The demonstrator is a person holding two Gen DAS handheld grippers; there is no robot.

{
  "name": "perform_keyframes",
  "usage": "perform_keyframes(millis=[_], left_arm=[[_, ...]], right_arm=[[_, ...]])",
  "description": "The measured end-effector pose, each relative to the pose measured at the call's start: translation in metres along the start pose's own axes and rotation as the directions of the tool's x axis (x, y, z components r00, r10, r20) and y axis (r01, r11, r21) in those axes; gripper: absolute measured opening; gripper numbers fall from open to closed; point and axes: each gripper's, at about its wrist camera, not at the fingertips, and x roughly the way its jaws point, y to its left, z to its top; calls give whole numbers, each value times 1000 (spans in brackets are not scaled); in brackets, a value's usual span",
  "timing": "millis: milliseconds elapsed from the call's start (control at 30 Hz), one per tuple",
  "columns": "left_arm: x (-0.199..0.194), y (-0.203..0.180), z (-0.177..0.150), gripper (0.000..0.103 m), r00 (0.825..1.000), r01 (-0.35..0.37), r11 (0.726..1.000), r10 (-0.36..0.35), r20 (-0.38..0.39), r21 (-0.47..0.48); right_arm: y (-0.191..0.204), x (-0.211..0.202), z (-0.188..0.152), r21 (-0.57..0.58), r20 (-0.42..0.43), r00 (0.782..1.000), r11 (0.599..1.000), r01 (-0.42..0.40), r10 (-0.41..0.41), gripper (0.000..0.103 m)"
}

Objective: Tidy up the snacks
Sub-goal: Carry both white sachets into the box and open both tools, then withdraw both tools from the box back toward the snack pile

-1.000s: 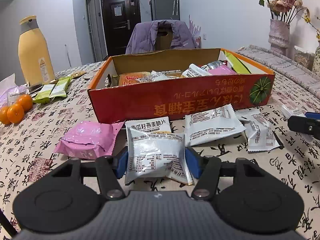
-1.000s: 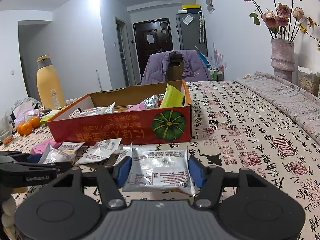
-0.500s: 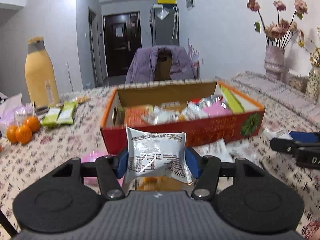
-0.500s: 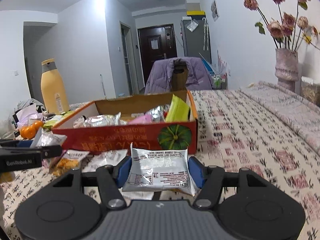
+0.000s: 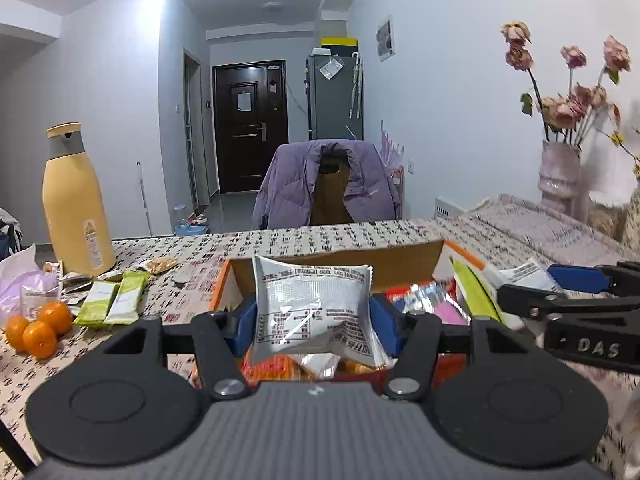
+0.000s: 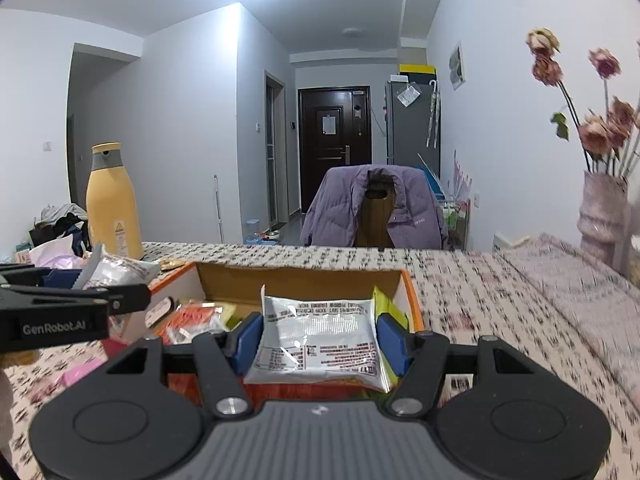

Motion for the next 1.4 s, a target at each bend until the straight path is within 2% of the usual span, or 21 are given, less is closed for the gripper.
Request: perform_keyframes(millis=[167,400,567,700,800,867,967,1033,1100,1167,1400], left_arm=[[24,1,16,60,1000,-18,999,19,21,-30],[66,8,25,60,999,-53,996,54,5,-77],[93,14,14,60,997,-77,992,76,-13,-97],[105,18,1,60,998,-61,993,59,-26,-103],[109,18,-2,60,998,-49,994,46,-33,-97],[109,18,-4,68,999,-47,994,44,-31,-97],[107,25,-6,85,999,-28,991,25,-28,-128],[106,29,-6,102,999,-28,988,24,-26,-154],[102,32,-6,103,1000,-27,985,27,-5,-171],[100,34,-6,103,1000,-22,984,23,6,-178],[100,32,-7,103,999,-40,985,42,8,-166]], right_arm=[[7,30,19,-15,2,1000,1000,2,-2,61],[8,80,30,-8,-23,1000,1000,10,-10,61],[8,107,19,0,-36,999,1000,21,-21,61],[4,118,3,3,-32,999,999,36,-36,61],[5,126,-2,-13,-61,997,999,35,-36,62],[6,125,-3,-27,-62,997,999,45,-47,65],[4,121,-3,-12,-55,998,999,43,-44,76],[2,117,-4,-5,-52,998,999,47,-48,87],[0,115,-4,1,-47,997,998,59,-59,98],[-3,114,-3,2,-41,997,997,73,-73,103],[-8,109,-3,18,-23,996,996,83,-83,103]])
